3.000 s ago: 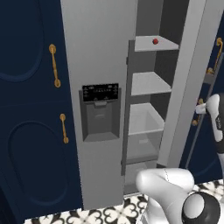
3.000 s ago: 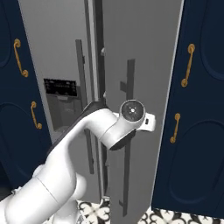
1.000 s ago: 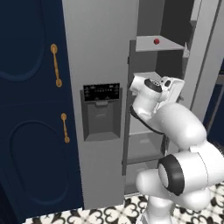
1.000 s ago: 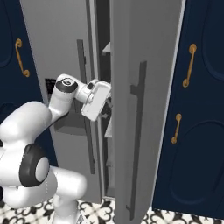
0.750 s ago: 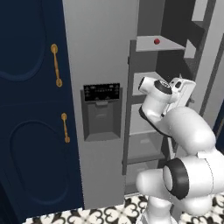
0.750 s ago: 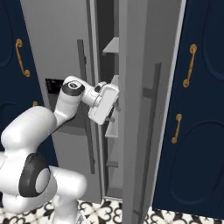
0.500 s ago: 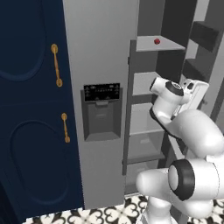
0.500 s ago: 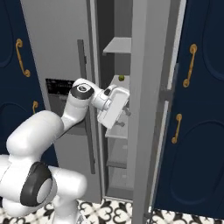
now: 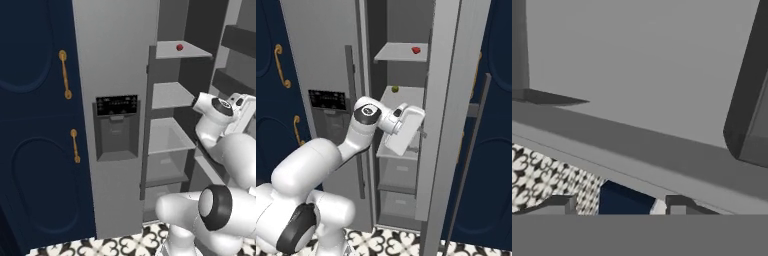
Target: Take the strawberry from the fridge and place it on top of the pancake, located on the dining counter.
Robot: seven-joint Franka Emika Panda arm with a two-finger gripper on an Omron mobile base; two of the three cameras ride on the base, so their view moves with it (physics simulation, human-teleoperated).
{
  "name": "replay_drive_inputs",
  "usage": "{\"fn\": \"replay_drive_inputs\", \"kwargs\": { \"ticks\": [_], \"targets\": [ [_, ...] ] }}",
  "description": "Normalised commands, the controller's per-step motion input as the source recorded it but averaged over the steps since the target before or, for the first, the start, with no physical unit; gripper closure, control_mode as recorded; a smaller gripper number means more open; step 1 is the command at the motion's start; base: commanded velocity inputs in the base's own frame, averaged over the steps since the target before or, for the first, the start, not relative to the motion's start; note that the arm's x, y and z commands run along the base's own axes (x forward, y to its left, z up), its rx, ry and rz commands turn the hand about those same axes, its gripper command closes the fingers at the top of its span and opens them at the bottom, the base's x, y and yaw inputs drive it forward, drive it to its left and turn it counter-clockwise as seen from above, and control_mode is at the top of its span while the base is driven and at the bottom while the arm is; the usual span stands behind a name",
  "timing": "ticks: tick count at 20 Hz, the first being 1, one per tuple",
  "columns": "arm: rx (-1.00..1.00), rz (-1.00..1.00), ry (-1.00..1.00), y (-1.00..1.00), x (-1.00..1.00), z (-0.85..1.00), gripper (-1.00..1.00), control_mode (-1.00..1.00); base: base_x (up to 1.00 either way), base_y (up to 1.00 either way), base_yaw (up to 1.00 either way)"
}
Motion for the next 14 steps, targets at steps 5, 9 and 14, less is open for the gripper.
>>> {"fn": "replay_drive_inputs", "kwargs": {
  "ticks": [5,9,14],
  "targets": [
    [0.1,0.0,0.0,-0.88,0.16,0.0,-1.0,-1.0,0.0,0.0,0.0],
    [0.14,0.0,-0.01,-0.02,-0.02,0.01,-1.0,-1.0,0.0,0.0,0.0],
    [0.32,0.0,-0.03,0.59,-0.08,0.11,-1.0,-1.0,0.0,0.0,0.0]
  ]
}}
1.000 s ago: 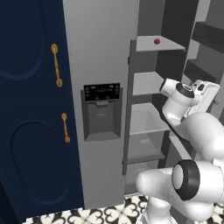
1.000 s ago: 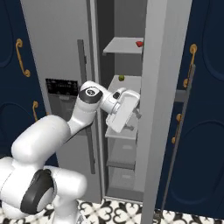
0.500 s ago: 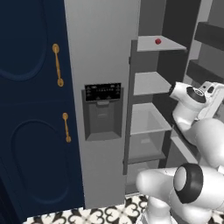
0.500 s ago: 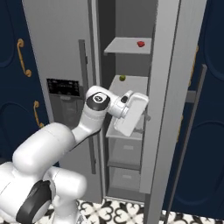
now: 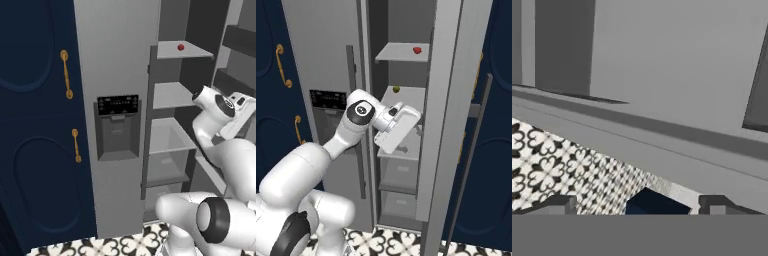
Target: Take the strawberry from the fridge and place it on top of the pancake, located on the dining counter.
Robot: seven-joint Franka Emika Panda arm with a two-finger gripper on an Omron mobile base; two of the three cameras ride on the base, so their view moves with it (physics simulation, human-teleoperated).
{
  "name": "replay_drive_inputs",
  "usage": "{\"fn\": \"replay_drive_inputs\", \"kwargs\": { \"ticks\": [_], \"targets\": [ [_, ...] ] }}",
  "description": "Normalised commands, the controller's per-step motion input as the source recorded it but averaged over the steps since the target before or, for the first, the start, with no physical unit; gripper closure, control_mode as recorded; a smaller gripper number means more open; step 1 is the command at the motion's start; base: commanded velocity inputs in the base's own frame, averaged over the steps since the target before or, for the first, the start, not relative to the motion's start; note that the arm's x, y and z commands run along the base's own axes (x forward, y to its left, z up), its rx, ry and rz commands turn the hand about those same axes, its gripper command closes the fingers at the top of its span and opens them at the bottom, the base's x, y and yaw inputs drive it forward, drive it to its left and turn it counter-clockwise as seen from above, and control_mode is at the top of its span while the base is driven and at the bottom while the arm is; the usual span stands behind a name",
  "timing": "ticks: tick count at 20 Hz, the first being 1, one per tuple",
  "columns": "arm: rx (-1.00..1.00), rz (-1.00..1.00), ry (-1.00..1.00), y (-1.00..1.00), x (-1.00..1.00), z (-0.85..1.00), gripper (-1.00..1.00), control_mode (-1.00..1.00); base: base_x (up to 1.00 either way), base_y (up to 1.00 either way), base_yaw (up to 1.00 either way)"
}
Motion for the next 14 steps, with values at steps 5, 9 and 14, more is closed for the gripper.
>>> {"fn": "replay_drive_inputs", "kwargs": {
  "ticks": [5,9,14],
  "targets": [
    [0.51,-0.02,-0.04,0.97,-0.02,0.0,-1.0,-1.0,0.0,0.0,0.0],
    [0.75,-0.15,-0.03,0.92,-0.01,-0.09,-1.0,-1.0,0.0,0.0,0.0],
    [0.8,-0.26,0.0,0.8,-0.16,-0.2,-1.0,-1.0,0.0,0.0,0.0]
  ]
}}
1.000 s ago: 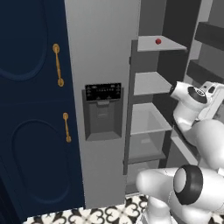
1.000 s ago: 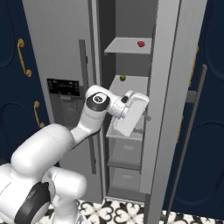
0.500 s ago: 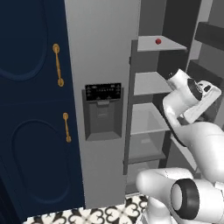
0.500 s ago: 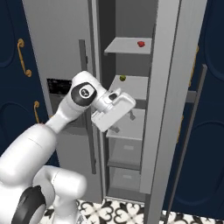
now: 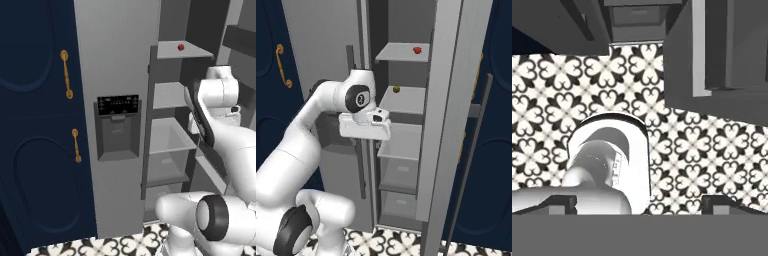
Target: Take the strawberry from the fridge and place it on top of the pancake, located on the dining counter.
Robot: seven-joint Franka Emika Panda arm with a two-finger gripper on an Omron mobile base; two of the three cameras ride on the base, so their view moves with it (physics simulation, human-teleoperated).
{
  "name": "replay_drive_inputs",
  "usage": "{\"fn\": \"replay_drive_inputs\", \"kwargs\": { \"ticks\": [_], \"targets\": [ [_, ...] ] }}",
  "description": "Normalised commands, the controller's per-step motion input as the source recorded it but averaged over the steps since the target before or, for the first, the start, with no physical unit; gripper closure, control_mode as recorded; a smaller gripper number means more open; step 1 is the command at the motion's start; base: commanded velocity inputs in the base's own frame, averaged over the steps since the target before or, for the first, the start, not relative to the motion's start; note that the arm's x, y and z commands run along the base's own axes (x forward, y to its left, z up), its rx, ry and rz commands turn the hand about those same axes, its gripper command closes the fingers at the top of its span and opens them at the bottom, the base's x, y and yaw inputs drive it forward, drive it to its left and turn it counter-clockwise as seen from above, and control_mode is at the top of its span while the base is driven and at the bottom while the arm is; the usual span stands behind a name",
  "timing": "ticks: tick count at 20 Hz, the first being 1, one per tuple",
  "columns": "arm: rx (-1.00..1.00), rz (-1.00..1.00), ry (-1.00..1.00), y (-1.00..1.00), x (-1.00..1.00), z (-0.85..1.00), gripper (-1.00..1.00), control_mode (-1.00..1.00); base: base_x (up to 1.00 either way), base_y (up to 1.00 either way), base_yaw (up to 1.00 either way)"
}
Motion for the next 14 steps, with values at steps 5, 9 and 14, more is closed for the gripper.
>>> {"fn": "replay_drive_inputs", "kwargs": {
  "ticks": [5,9,14],
  "targets": [
    [0.47,-0.12,-0.14,0.52,-0.72,-0.08,-1.0,-1.0,0.0,0.0,0.0],
    [0.01,0.0,-0.18,0.32,-0.72,0.34,-1.0,-1.0,0.0,0.0,0.0],
    [-0.16,-0.01,-0.15,0.63,-0.15,0.08,-1.0,-1.0,0.0,0.0,0.0]
  ]
}}
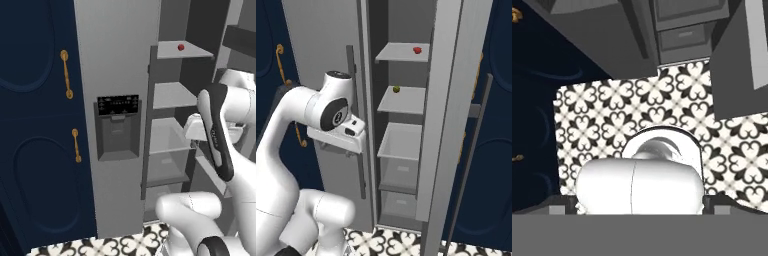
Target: Take the strawberry from the fridge and place it on top of the pancake, located on the dining counter.
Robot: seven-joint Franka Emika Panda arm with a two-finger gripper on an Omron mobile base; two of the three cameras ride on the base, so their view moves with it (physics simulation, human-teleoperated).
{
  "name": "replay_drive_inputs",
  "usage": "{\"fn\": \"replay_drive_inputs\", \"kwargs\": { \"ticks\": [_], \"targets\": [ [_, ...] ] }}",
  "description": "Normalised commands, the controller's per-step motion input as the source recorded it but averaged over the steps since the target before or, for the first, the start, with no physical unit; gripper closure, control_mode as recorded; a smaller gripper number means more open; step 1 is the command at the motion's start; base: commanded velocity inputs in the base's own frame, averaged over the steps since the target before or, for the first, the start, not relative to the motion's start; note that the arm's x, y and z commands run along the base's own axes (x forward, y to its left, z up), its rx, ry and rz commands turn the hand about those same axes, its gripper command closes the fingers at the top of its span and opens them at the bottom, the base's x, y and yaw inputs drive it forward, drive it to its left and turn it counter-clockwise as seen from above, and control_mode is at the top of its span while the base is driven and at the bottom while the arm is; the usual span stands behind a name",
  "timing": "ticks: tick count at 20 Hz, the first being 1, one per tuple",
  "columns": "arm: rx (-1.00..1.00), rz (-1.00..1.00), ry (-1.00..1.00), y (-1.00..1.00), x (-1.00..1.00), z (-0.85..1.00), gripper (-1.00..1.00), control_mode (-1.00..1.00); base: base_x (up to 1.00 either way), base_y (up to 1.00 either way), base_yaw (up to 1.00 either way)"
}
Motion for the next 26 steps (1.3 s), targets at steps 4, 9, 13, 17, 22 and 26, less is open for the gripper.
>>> {"fn": "replay_drive_inputs", "kwargs": {
  "ticks": [4,9,13,17,22,26],
  "targets": [
    [-0.05,0.0,-0.03,0.17,0.0,-0.16,-1.0,-1.0,0.0,0.0,0.0],
    [-0.02,0.0,-0.11,0.05,0.0,-0.27,-1.0,-1.0,0.0,0.0,0.0],
    [-0.19,0.0,-0.09,0.35,0.0,-0.22,-1.0,-1.0,0.0,0.0,0.0],
    [-0.07,-0.01,-0.01,0.11,0.0,-0.24,-1.0,-1.0,0.0,0.0,0.0],
    [0.0,-0.03,0.0,0.0,0.0,-0.22,-1.0,-1.0,0.0,0.0,0.0],
    [0.0,-0.02,0.0,0.0,0.0,-0.2,-1.0,-1.0,0.0,0.0,0.0]
  ]
}}
